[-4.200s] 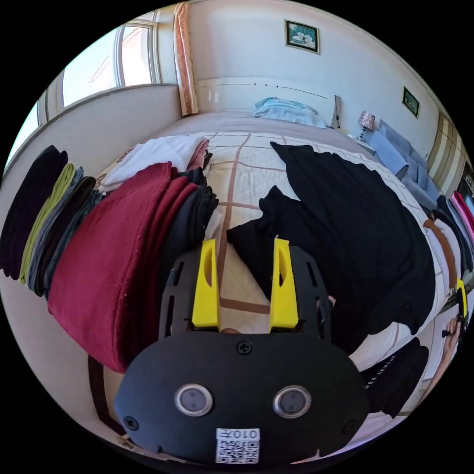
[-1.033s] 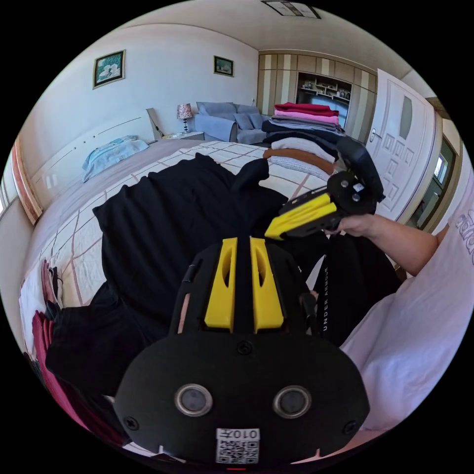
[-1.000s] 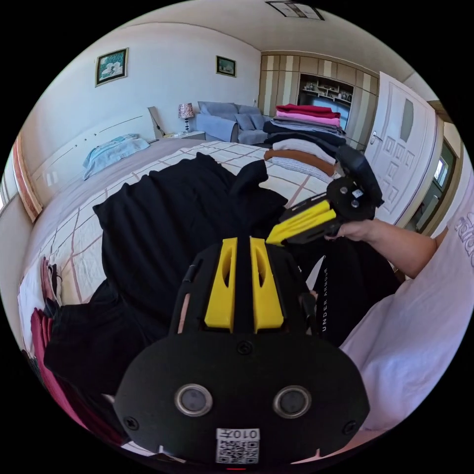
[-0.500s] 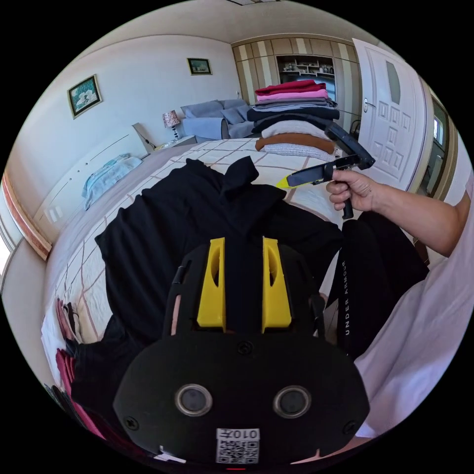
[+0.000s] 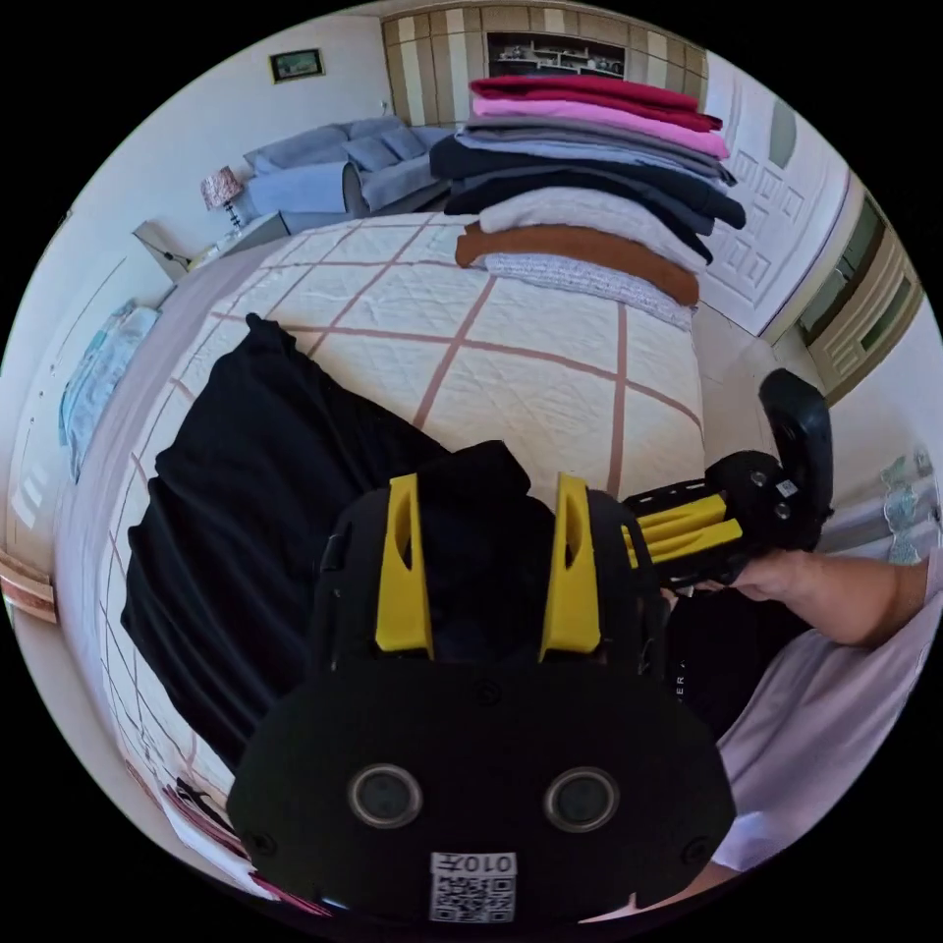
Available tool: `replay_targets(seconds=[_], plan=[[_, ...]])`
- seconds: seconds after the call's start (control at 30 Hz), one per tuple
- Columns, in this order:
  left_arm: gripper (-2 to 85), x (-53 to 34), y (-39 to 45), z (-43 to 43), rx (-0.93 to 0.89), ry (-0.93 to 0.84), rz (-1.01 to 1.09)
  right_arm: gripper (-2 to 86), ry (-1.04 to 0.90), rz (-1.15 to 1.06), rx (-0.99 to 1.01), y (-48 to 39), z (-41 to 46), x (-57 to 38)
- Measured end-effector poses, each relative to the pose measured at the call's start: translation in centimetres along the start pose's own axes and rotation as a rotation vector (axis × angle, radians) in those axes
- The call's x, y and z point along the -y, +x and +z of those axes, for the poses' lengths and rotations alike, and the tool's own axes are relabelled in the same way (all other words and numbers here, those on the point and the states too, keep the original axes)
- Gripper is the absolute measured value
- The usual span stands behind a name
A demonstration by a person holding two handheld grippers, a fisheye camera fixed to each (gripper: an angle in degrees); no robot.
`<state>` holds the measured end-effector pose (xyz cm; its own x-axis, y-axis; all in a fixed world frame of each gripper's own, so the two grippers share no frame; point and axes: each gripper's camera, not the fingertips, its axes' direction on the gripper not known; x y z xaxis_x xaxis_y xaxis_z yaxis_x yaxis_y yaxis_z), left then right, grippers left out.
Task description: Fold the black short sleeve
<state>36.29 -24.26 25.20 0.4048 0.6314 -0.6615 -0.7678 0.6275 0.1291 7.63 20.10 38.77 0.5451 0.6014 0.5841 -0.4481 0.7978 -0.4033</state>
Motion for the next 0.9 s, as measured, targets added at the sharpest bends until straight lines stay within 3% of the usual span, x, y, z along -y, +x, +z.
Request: replay_targets(seconds=[0.17,0.33,0.5,0.7,0.9], plan=[[3.6,1.7,-1.7,-2.9,-0.019,0.16,-0.048,3.5,-0.034,-0.088,-0.14,-0.4,-3.0,-0.6],[1.3,9.2,-1.1,-4.4,-0.247,0.273,0.022,3.4,0.041,-0.092,-0.326,1.8,-11.4,-0.2],[1.3,16.4,2.7,-0.9,-0.286,0.228,0.078,3.7,0.085,0.048,-0.417,5.9,-18.8,0.1],[2.7,17.9,5.0,6.0,-0.365,0.133,-0.028,3.6,-0.006,0.181,-0.578,8.9,-15.9,-0.5],[5.3,12.3,7.0,1.1,-0.216,0.234,-0.004,3.6,-0.061,0.108,-0.825,5.2,-10.0,-0.3]])
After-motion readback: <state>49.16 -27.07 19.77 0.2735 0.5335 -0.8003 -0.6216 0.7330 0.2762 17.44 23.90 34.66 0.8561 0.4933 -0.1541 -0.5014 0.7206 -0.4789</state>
